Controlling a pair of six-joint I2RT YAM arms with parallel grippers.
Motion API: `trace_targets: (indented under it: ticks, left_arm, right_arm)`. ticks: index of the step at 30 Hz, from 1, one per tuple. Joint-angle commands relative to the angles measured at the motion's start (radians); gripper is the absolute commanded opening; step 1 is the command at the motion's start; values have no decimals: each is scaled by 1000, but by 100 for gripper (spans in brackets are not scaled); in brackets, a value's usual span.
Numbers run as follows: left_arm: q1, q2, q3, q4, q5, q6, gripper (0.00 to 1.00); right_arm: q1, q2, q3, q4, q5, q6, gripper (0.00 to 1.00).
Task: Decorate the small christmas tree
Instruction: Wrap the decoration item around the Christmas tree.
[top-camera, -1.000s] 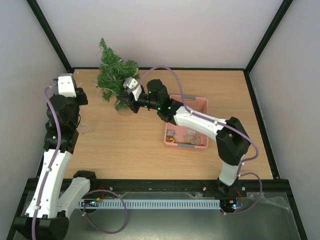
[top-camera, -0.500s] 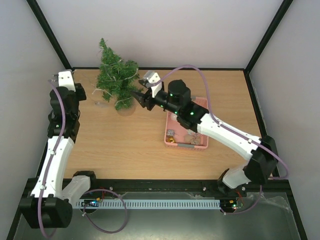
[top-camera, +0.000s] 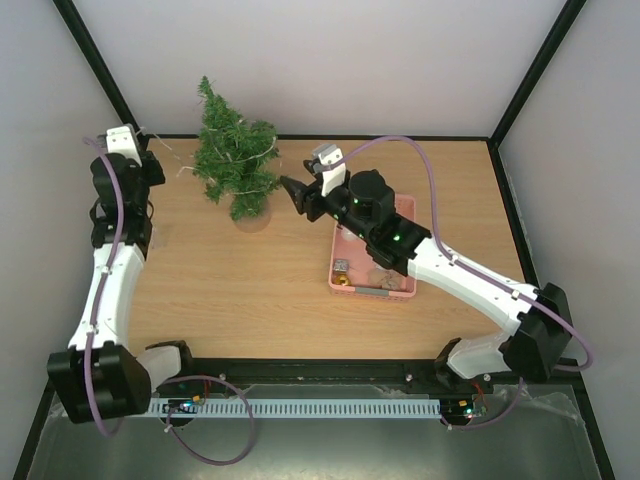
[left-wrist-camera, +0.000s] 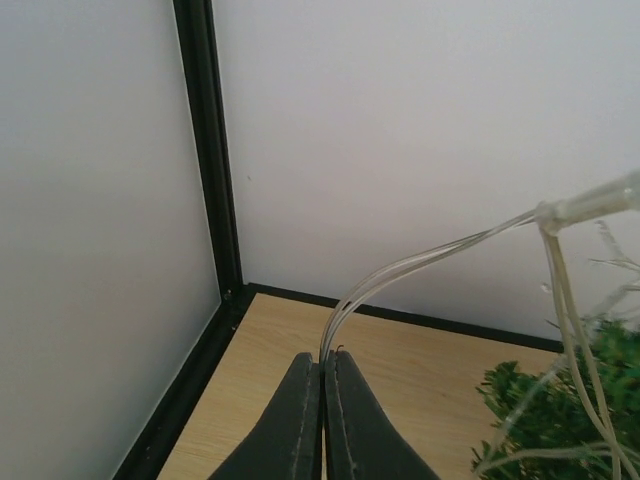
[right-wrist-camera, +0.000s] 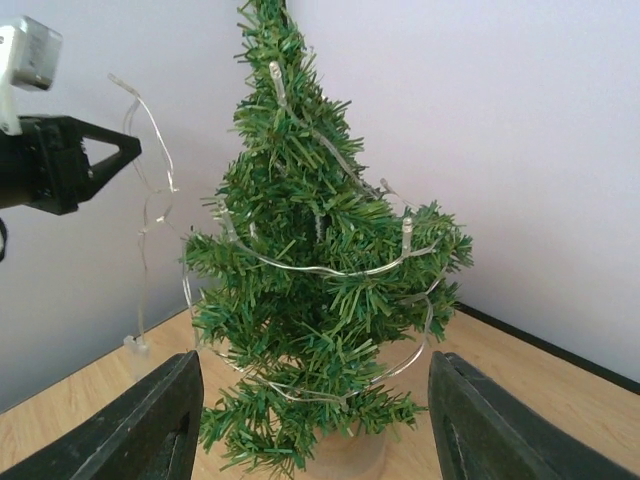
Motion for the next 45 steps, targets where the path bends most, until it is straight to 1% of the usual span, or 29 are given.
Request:
trace_targets:
  ticks: [1,10,14,18,22,32,33,36,39,41,42,45]
  left_arm:
    - [35,63,64,34,53,-24,2]
    - [44,74,-38,9,93,-37,2]
    - [53,88,-14,21,128,-47,2]
    - [54,119,44,80,208,-40,2]
    - [53,165,70,188,294,-33,2]
    - [53,271,117,360,370,-26,2]
    - [53,277,118,379,382,-25,2]
    - [54,297,119,408,404,-37,2]
    - [52,300,108,420,412,-57,2]
    - [53,300,95,422,413,-77,2]
    - [49,298,85,423,413,-92,2]
    - [40,288,51,439,422,-113,2]
  right_arm:
    - [3,-59,-3,35,46,10,60]
    - [4,-92,-64,64,95,0,60]
    - [4,-126,-88,68,111,-3,60]
    - [4,-159,-94,65,132,-13,60]
    - [4,-173,-103,80,136,-13,60]
    - [3,-174,-98,83,140,8,60]
    - [3,-171,-101,85,141,25,60]
    - [3,-150,-105,68,142,155,59]
    - [4,-109,-131,85,57,298,54]
    - [3,-72,-164,126,34,414,48]
    - [5,-47,-174,129,48,486,46]
    - [5,35,-175,115,95,718,43]
